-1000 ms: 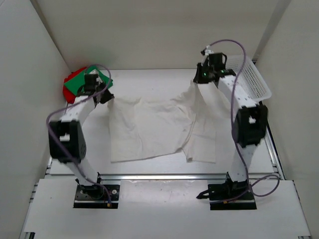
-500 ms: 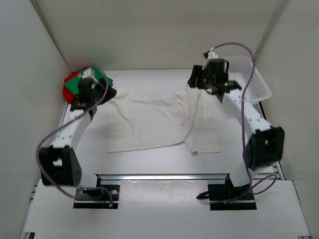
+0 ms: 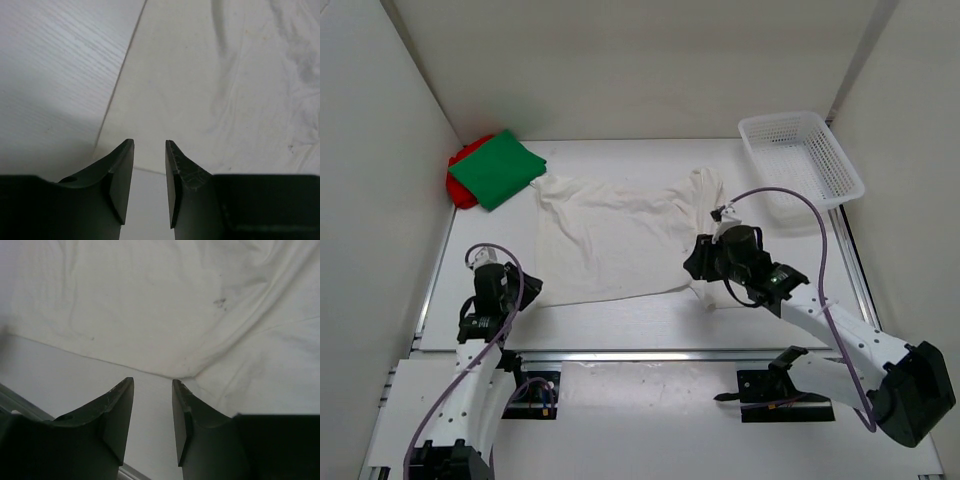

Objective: Fold and stack the t-shirts
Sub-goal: Flatten out the tshirt

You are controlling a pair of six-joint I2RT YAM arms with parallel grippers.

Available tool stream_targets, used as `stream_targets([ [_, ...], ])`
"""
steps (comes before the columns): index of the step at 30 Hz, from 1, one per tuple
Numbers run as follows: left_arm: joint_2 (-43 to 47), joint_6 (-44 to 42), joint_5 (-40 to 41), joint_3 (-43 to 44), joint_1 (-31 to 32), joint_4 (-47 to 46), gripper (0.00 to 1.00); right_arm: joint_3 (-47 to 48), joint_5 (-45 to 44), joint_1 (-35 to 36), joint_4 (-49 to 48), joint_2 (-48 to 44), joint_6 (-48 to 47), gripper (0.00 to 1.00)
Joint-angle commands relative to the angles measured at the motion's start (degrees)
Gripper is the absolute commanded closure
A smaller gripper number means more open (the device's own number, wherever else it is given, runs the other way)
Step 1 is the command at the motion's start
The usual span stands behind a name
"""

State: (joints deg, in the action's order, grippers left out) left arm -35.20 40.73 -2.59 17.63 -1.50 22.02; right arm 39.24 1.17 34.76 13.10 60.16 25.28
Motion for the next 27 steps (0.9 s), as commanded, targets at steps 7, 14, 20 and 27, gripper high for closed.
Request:
stream_targets([
  [7, 0.84, 9.62, -0.21, -6.98, -4.38, 6.81, 0.57, -6.98, 3.13, 3.81, -6.34, -6.20, 3.64, 0.65],
  [14, 1.62, 12.96, 1.01, -8.30, -7.73, 9.71, 0.52, -9.71, 5.42, 6.19, -8.79, -8.22, 3.90, 0.64],
  [20, 10.49, 22.09, 2.49, -14.54, -3.17, 8.29, 0.51, -10.50, 6.57, 7.34, -10.38, -9.18, 3.55, 0.65],
  [27, 9.98, 24.65, 4.95, -14.29, 0.69, 6.63, 0.53, -10.33, 7.71, 7.25, -10.82, -9.71, 3.55, 0.65],
])
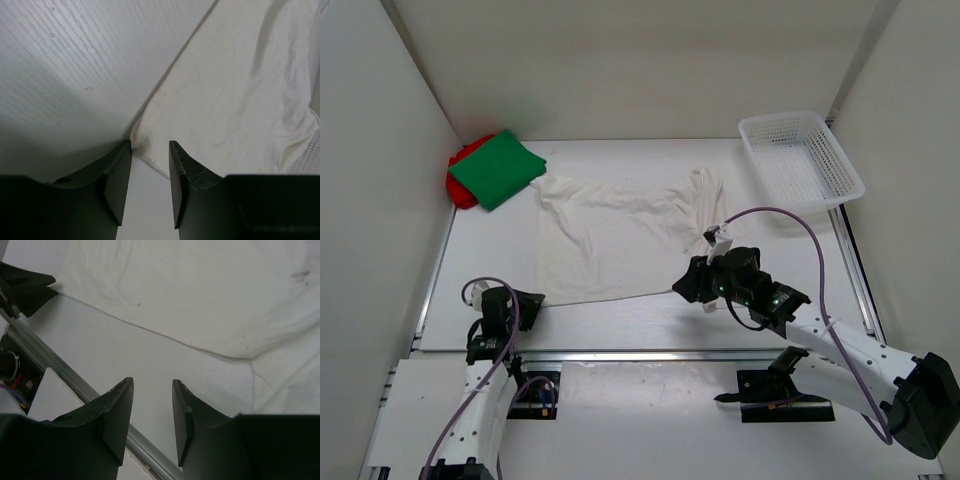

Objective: Fold and stack the t-shirts
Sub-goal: Flatten out the tshirt

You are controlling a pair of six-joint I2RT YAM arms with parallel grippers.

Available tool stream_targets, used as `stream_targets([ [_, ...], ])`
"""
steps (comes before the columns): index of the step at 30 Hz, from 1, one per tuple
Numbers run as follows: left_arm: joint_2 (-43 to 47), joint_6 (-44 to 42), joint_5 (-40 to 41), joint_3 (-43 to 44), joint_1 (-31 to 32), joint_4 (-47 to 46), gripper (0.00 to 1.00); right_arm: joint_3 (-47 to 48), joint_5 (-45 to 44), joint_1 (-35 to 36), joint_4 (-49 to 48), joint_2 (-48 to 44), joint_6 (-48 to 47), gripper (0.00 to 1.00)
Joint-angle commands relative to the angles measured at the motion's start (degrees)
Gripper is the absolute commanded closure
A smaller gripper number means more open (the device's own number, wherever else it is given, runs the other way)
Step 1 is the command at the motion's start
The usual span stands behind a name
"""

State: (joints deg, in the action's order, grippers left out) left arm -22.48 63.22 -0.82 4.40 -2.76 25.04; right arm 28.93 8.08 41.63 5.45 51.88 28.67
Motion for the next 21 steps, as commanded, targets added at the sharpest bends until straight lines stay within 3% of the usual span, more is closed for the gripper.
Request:
stream_targets([
  [1, -3.53, 2.60, 4.32, -0.54, 1.97, 4.22, 0.53, -0.10, 0.54, 0.47, -2.91, -1.60, 0.42, 0.65],
  [4, -3.19, 4.36, 7.94, -0.88, 5.40, 3.62, 0.57, -0.54, 0.98, 0.21, -3.17, -2.57, 0.51, 0.65],
  [8, -1.87, 3.75, 7.50, -1.50, 2.77, 2.03, 0.66, -0.45, 0.19, 0.47, -2.91, -4.33, 0.78, 0.65],
  [9, -1.95, 2.97, 7.06, -1.59, 0.07, 1.60, 0.69, -0.28, 0.45, 0.21, -2.30, -4.24, 1.39, 0.65],
  [14, -3.88, 0.68, 7.76, 0.24, -0.67, -0.94, 0.94, -1.15, -0.87, -0.41, -1.68, -5.21, 1.66, 0.65],
  [17, -8.26, -1.17, 8.99, 3.67, 0.30, -3.67, 1.00, -2.21, -2.88, -2.42, 0.07, -6.00, 3.41, 0.67],
  [21, -14.68, -6.17, 11.80, 8.77, 4.23, -6.75, 1.00, -4.49, -5.95, -4.62, 2.01, -7.93, 6.65, 0.65],
])
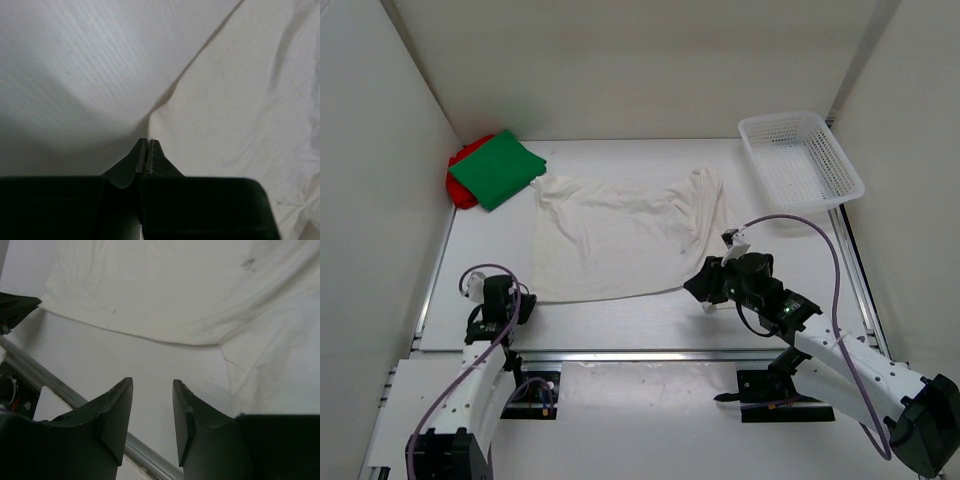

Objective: Fold and stack the t-shirts
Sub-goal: Flatten out the tshirt

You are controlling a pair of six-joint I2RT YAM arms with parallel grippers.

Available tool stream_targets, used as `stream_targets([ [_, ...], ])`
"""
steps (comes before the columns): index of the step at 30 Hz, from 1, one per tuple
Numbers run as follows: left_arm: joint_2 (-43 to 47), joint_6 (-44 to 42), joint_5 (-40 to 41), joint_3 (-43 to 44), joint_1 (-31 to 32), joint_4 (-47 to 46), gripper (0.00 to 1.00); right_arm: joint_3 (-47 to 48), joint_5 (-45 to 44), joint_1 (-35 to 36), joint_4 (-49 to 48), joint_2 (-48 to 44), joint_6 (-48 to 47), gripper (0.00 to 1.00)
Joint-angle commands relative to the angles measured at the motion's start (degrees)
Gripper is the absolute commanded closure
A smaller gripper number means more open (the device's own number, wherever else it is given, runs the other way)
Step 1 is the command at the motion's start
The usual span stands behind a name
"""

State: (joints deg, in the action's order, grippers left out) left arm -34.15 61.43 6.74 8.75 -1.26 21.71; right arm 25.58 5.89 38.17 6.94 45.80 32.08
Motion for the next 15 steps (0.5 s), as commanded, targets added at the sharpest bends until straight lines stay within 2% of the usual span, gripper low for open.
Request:
stream_targets([
  [1, -3.81, -6.13, 4.33, 5.74, 2.92, -4.83, 1.00, -1.76, -4.91, -1.43, 1.14, -2.81, 3.87, 0.63],
  [4, -6.97, -10.52, 2.59, 9.33, 1.61, -8.95, 1.00, -2.46, -12.20, -0.47, 5.71, -4.40, 5.80, 0.55],
  [6, -11.52, -13.52, 0.22, 12.42, -1.63, -10.89, 1.00, -2.56, -15.81, -0.99, 10.62, -4.14, 6.85, 0.53],
  [8, -15.74, -15.45, -0.76, 16.45, -2.17, -12.39, 1.00, -1.68, -17.65, -2.75, 15.19, -4.05, 8.18, 0.53],
  [13, -26.65, -17.40, -4.09, 22.53, -3.56, -17.66, 1.00, -1.23, -19.51, -15.20, 25.05, -7.21, 7.82, 0.53],
  [15, -29.29, -17.13, -7.44, 23.41, -6.02, -19.95, 1.00, -1.77, -20.74, -16.11, 24.79, -8.27, 7.74, 0.49],
])
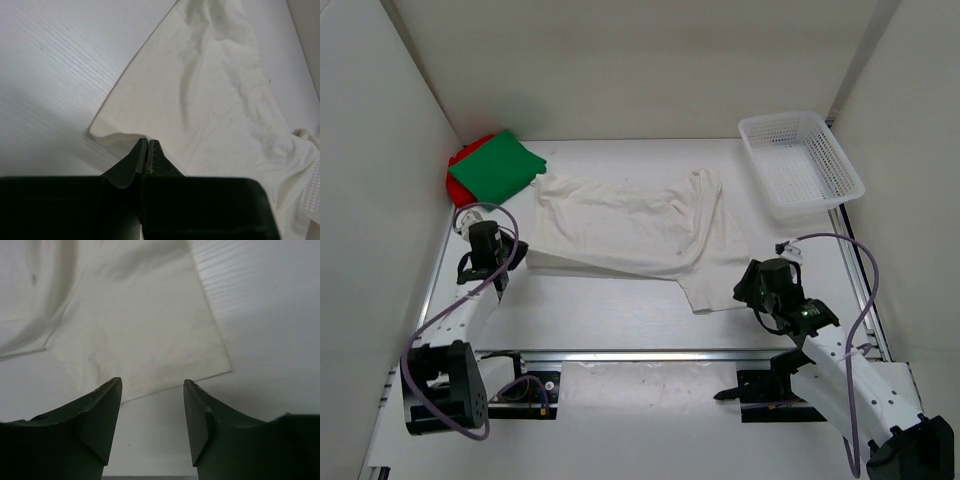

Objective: Fold and stack the t-shirts
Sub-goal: Flatten out the tshirt

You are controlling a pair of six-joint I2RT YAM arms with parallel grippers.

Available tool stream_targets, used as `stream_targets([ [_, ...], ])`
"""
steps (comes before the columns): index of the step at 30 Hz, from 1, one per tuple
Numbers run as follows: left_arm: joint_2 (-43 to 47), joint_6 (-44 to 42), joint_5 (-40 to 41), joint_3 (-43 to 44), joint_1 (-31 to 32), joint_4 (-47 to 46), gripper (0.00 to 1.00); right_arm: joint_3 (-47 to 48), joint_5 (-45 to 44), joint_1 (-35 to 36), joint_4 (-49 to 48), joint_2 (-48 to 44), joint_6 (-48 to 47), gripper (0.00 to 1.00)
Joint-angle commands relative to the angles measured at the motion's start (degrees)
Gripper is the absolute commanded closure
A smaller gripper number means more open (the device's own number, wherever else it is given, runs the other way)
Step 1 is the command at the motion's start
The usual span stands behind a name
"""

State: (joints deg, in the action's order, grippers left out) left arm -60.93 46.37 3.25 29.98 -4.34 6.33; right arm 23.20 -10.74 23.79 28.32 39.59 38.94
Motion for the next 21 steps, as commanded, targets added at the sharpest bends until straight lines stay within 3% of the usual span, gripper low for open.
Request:
stream_targets([
  [1, -3.57, -2.07, -5.69, 2.45, -4.00, -5.53, 1.00, 0.70, -6.03, -1.90, 4.72, -0.76, 1.22, 0.48],
  [6, -6.74, -1.03, -8.15, 4.91, -3.75, -9.04, 1.00, 3.52, -11.23, -3.30, 8.77, 7.67, 2.81, 0.47],
  [21, -8.51, -0.58, -10.01, 6.15, -1.37, -9.76, 1.00, -0.96, -0.33, -10.60, -0.36, 15.51, 0.44, 0.60],
])
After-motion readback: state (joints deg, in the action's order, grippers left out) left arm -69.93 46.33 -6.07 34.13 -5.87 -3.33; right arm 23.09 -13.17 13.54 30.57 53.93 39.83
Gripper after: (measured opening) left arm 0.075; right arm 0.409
